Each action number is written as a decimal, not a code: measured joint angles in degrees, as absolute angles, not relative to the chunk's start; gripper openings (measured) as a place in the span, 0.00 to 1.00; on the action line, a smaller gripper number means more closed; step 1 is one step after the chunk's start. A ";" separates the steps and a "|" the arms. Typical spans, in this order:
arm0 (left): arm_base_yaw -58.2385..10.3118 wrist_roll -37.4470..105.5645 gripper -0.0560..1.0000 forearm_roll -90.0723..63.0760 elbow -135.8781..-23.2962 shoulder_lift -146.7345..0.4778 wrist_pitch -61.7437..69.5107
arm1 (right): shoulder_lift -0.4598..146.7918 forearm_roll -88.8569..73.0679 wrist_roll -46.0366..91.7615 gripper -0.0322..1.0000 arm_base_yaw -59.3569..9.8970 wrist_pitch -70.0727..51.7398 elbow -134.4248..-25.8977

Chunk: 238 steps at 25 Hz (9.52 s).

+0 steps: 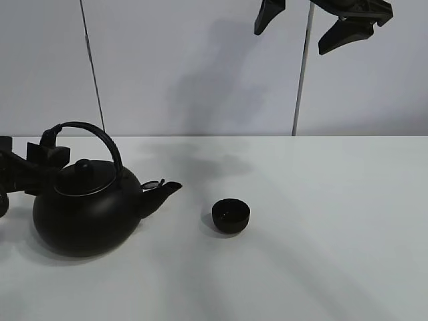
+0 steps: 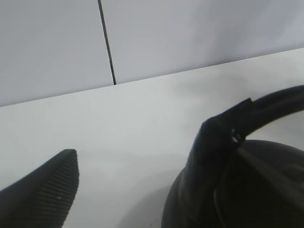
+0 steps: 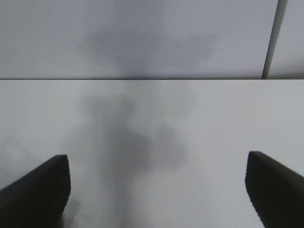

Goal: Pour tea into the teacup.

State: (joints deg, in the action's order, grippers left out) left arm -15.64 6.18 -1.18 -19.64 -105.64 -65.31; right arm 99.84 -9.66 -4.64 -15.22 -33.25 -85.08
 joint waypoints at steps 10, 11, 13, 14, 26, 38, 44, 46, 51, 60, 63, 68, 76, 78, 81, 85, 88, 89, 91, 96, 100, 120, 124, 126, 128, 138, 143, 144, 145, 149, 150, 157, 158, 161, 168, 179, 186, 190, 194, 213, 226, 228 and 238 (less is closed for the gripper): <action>-14.70 5.91 0.61 1.57 -22.47 -105.94 -65.40 | 99.84 -9.73 -4.64 0.70 -15.22 -33.25 -85.08; -14.70 5.75 0.57 1.77 -22.48 -105.94 -65.40 | 99.84 -9.73 -4.64 0.70 -15.22 -33.25 -85.08; -14.70 5.58 0.47 2.42 -22.54 -105.94 -65.02 | 99.84 -9.80 -4.64 0.70 -15.22 -33.25 -85.08; -14.70 5.47 0.40 3.37 -22.54 -105.94 -64.87 | 99.84 -9.82 -4.64 0.70 -15.22 -33.25 -85.08; -14.58 6.39 0.16 6.42 -22.61 -105.94 -64.68 | 99.84 -9.86 -4.64 0.70 -15.22 -33.21 -85.08; -17.80 5.24 0.16 9.09 -29.08 -99.87 -50.13 | 99.84 -9.86 -4.64 0.70 -15.22 -33.21 -85.08; -21.77 6.37 0.16 9.68 -34.39 -99.87 -43.92 | 99.84 -9.86 -4.64 0.70 -15.22 -33.18 -85.08; -22.60 6.90 0.16 9.98 -36.18 -99.87 -41.83 | 99.84 -9.86 -4.64 0.70 -15.22 -33.18 -85.08; -23.18 7.50 0.16 11.01 -39.49 -99.87 -36.23 | 99.84 -9.86 -4.64 0.70 -15.22 -33.18 -85.08; -23.37 7.61 0.16 11.10 -42.83 -101.66 -33.29 | 99.84 -9.93 -4.64 0.70 -15.22 -33.18 -85.08; -23.63 7.88 0.16 11.15 -43.41 -103.00 -32.81 | 99.84 -9.93 -4.64 0.70 -15.22 -33.18 -85.08; -23.68 8.00 0.16 11.15 -45.25 -103.98 -32.96 | 99.84 -9.93 -4.64 0.70 -15.22 -33.14 -85.08; -23.74 10.95 0.16 11.15 -46.35 -105.26 -32.77 | 99.84 -10.05 -4.64 0.70 -15.22 -33.14 -85.08; -24.05 12.06 0.16 11.10 -46.35 -105.26 -32.64 | 99.84 -10.05 -4.64 0.70 -15.22 -33.14 -85.08; -24.68 13.59 0.16 11.10 -46.35 -105.26 -32.64 | 99.84 -10.05 -4.64 0.70 -15.22 -33.12 -85.08; -25.36 14.80 0.16 11.10 -46.58 -105.27 -32.60 | 99.84 -10.05 -4.64 0.70 -15.22 -33.12 -85.08; -25.67 15.39 0.16 11.10 -47.25 -105.38 -32.38 | 99.84 -10.05 -4.64 0.70 -15.22 -33.12 -85.08; -25.66 15.87 0.16 11.10 -47.44 -105.38 -32.03 | 99.84 -10.05 -4.64 0.70 -15.22 -33.12 -85.08; -25.87 17.05 0.16 11.10 -47.59 -105.38 -31.19 | 99.84 -10.05 -4.64 0.70 -15.22 -33.12 -85.08; -26.12 19.71 0.16 11.10 -47.78 -105.38 -30.28 | 99.84 -10.05 -4.64 0.70 -15.22 -33.12 -85.08; -26.34 20.88 0.16 11.10 -47.86 -105.38 -30.22 | 99.84 -10.05 -4.64 0.70 -15.22 -33.12 -85.08; -26.34 24.90 0.16 11.10 -49.09 -105.38 -29.55 | 99.84 -10.05 -4.64 0.70 -15.22 -33.12 -85.08; -26.34 25.92 0.16 11.10 -49.09 -105.38 -29.55 | 99.84 -10.05 -4.64 0.70 -15.22 -33.12 -85.08; -26.34 26.44 0.16 11.10 -49.09 -105.38 -29.55 | 99.84 -10.05 -4.64 0.70 -15.22 -33.12 -85.08; -26.34 26.80 0.16 11.10 -49.09 -105.38 -29.55 | 99.84 -10.05 -4.64 0.70 -15.22 -33.12 -85.08; -26.54 29.35 0.16 11.04 -49.09 -105.38 -29.61 | 99.84 -10.05 -4.64 0.70 -15.22 -33.12 -85.08; -26.54 29.47 0.16 10.93 -49.09 -105.38 -29.72 | 99.84 -10.05 -4.64 0.70 -15.22 -33.12 -85.08; -26.54 29.51 0.16 10.93 -49.09 -105.38 -29.72 | 99.84 -10.05 -4.64 0.70 -15.22 -33.12 -85.08; -26.54 29.58 0.16 10.93 -49.09 -105.38 -29.72 | 99.84 -10.05 -4.64 0.70 -15.22 -33.12 -85.08; -26.54 30.17 0.16 10.93 -49.09 -105.38 -29.74 | 99.84 -10.05 -4.64 0.70 -15.22 -33.12 -85.08; -26.54 30.18 0.16 10.93 -49.09 -105.38 -29.74 | 99.84 -10.05 -4.64 0.70 -15.22 -33.12 -85.08; -26.54 31.52 0.16 10.93 -49.09 -105.38 -29.74 | 99.84 -10.05 -4.64 0.70 -15.22 -33.12 -85.08; -26.54 31.67 0.16 10.93 -49.09 -105.38 -29.74 | 99.84 -10.05 -4.64 0.70 -15.22 -33.12 -85.08; -26.54 32.11 0.16 10.93 -49.09 -105.38 -29.74 | 99.84 -10.05 -4.64 0.70 -15.22 -33.12 -85.08; -26.54 32.86 0.16 10.93 -49.09 -105.38 -29.78 | 99.84 -10.05 -4.64 0.70 -15.22 -33.12 -85.08; -26.60 32.03 0.16 10.49 -49.09 -105.38 -29.89 | 99.84 -10.05 -4.64 0.70 -15.22 -33.12 -85.08; -26.60 25.32 0.16 6.92 -49.09 -105.20 -31.90 | 99.84 -10.05 -4.64 0.70 -15.22 -33.12 -85.08; -26.60 24.37 0.16 4.26 -49.09 -103.78 -31.93 | 99.84 -10.05 -4.64 0.70 -15.22 -33.12 -85.08; -26.60 24.25 0.16 -1.31 -47.70 -100.69 -32.31 | 99.84 -10.05 -4.64 0.70 -15.22 -33.12 -85.08; -26.60 19.20 0.16 -16.02 -26.53 -94.79 -54.43 | 99.84 -10.07 -4.64 0.70 -15.22 -33.12 -85.08; -26.60 18.15 0.16 -13.87 -26.09 -104.87 -59.90 | 99.84 -10.07 -4.64 0.70 -15.22 -33.07 -85.08; -26.60 18.11 0.16 -13.70 -26.09 -105.25 -60.44 | 99.84 -10.07 -4.64 0.70 -15.22 -33.07 -85.08; -26.60 16.25 0.16 -12.39 -26.09 -105.24 -60.38 | 99.84 -10.07 -4.64 0.70 -15.22 -33.07 -85.08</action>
